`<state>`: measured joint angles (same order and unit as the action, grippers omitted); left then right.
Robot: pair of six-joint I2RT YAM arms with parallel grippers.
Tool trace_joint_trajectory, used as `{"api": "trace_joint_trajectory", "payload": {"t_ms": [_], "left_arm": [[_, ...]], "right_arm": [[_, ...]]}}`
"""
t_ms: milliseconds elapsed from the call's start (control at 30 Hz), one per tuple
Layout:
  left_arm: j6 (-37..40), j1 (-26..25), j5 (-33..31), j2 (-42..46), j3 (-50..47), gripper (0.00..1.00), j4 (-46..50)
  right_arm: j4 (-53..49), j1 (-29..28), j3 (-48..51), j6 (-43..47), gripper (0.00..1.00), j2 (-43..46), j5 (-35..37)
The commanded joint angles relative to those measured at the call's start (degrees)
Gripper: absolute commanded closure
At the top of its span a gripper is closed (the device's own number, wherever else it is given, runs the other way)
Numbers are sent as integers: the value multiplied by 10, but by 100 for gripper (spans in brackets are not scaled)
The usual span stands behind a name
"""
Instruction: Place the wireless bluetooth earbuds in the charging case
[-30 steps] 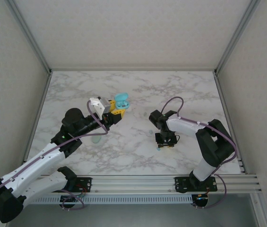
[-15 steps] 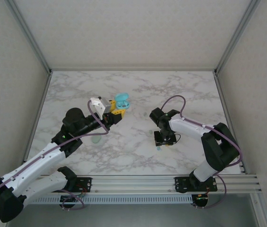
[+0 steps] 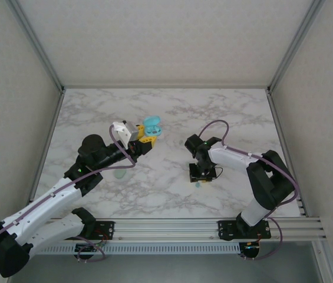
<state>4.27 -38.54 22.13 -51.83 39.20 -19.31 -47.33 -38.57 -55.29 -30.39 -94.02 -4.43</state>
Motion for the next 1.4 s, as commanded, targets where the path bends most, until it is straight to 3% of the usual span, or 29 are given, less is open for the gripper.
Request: {"api": "trace_joint_trajectory", "payload": {"t_ms": [0,700,933,1133,1367], "left_arm": [[-8,-6,3,3,8,81,-1],[-9,-5,8,-9,12,81,-5],[-7,-6,6,-9,13,81,-3],[-4,-6,5,-10,11,81,-1],[3,-6,8,-29,11,81,-7]], "right_arm": [[-8,-6,-8,3,65,-19,-2],[-8,-14,-14,10,70,-46,12],[-9,-14,-20,16,76,-47,12],[-10,-13,-27,2,79,16,-1],[20,8,-79,-41,79,188,-104]]}}
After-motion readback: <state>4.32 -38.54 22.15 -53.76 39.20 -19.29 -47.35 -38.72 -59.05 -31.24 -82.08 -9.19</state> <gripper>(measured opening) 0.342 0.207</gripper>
